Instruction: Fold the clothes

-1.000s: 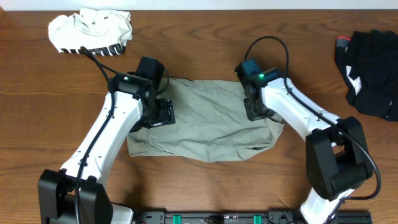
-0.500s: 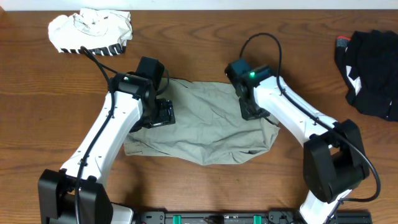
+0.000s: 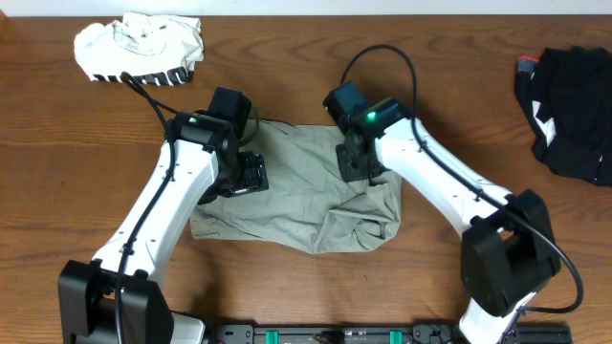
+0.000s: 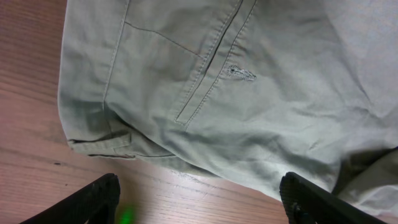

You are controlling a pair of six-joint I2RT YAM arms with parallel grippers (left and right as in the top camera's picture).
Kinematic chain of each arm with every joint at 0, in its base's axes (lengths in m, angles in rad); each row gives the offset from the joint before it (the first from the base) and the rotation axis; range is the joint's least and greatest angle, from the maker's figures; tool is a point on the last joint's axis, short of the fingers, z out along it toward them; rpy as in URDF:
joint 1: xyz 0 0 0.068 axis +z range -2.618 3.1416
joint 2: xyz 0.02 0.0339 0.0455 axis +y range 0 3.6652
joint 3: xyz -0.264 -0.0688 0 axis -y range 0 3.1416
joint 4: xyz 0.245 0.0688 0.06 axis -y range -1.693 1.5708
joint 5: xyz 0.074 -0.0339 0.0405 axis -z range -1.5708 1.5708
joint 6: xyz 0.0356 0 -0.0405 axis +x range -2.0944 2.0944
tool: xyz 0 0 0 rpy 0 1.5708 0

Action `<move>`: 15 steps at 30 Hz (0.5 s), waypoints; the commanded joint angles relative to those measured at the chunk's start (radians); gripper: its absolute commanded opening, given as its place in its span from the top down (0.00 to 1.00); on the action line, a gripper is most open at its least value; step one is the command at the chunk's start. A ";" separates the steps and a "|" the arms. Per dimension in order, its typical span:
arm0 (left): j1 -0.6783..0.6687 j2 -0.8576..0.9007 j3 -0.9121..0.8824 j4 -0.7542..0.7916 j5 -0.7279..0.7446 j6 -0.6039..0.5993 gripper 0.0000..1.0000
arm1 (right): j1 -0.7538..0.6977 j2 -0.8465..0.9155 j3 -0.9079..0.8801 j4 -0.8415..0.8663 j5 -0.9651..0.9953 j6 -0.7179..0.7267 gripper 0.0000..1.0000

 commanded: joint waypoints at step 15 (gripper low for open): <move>0.005 0.003 0.005 -0.012 -0.005 -0.008 0.15 | 0.068 0.010 -0.161 0.191 -0.222 0.047 0.90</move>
